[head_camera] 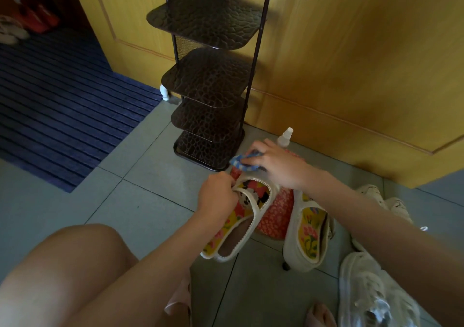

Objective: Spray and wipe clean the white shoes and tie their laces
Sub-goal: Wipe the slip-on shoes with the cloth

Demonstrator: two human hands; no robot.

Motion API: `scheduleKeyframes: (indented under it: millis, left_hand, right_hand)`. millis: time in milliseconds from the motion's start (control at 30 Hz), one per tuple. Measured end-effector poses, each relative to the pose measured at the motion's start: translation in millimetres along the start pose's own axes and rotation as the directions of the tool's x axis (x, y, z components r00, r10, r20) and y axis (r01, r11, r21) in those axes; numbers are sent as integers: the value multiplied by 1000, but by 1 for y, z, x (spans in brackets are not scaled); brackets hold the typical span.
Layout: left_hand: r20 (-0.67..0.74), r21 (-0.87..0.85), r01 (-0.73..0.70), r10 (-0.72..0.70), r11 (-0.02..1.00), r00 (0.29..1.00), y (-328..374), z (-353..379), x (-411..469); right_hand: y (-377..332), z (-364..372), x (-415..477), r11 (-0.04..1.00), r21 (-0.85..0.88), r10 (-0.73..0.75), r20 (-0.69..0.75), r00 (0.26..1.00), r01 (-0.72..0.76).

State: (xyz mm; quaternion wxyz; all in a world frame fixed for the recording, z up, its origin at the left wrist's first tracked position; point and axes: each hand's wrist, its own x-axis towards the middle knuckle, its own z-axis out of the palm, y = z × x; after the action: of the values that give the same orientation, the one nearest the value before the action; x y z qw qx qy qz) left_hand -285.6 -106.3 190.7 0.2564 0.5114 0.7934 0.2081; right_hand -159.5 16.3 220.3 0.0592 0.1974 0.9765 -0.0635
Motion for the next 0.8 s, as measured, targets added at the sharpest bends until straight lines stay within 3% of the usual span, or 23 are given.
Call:
scheduleKeyframes:
  millis: [100,333,500,667,800]
  left_hand:
    - [5,13,-7,7,1000,1000,1,-1,-1]
    - [3,-17,14,-14,1000,1000,2,-2,-2]
    - [2,8,8,-8,1000,1000,0,-1,-2]
    - [4,-10,20,-20,1000,1000,1,-1,-1]
    - [10,-21,24,-23,1000,1000,1,-2,0]
  right_hand:
    - [-24,11,11,992,-112,-47,81,996,56]
    - [-3,-5,23,959,-277,89,108,990,-56]
    - [-30,1,25,983,-124,-113,197,974,139]
    - [2,-13,17,967,-246,111,146,983,-72]
    - [-25,4,7,990,-124,-46,113,993,60]
